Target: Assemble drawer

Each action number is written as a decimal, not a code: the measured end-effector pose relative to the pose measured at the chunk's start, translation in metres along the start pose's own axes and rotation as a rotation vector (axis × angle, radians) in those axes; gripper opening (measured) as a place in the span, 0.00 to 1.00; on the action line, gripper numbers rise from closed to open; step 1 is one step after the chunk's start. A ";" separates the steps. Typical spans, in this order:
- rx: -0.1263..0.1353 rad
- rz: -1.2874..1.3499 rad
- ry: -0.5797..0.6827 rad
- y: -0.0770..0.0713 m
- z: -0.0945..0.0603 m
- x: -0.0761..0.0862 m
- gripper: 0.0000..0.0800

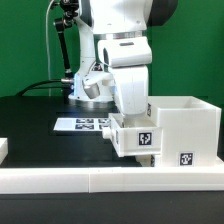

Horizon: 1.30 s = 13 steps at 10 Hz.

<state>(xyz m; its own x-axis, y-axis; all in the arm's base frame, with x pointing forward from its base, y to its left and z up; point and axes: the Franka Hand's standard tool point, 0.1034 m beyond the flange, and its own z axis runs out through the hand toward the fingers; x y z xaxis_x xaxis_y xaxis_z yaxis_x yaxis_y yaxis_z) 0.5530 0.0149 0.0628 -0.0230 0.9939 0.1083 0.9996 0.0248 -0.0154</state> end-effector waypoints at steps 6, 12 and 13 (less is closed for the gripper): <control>0.000 -0.020 -0.045 0.016 -0.050 -0.026 0.81; 0.023 -0.024 0.097 0.014 -0.031 -0.052 0.81; 0.029 -0.021 0.125 0.020 -0.024 -0.055 0.81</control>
Offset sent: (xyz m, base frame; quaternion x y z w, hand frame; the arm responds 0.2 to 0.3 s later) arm 0.0131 -0.0253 0.0538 0.0358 -0.0465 -0.0296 0.9978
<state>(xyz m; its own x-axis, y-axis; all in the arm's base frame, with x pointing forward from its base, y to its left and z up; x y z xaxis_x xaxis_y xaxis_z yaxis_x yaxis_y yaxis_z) 0.5745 -0.0417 0.0806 -0.0393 0.9720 0.2318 0.9979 0.0500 -0.0404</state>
